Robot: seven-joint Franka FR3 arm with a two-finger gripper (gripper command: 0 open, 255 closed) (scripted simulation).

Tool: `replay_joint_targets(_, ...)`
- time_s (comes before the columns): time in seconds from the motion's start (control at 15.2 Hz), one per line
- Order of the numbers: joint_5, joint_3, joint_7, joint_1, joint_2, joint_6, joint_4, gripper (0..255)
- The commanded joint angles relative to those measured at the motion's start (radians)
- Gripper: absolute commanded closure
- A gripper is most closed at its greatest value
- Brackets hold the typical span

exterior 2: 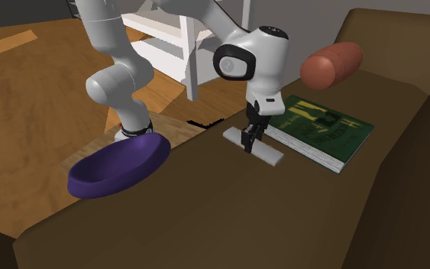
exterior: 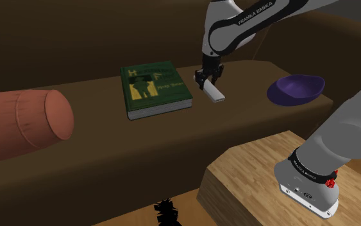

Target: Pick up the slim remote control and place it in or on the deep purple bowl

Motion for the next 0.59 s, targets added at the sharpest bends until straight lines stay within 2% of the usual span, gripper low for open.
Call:
replay_joint_targets(0.0,0.004,0.0,-0.003,0.0,-0.015,-0.027,0.012,255)
replay_joint_targets(0.53,0.015,-0.002,-0.014,0.001,-0.072,-0.137,0.066,255)
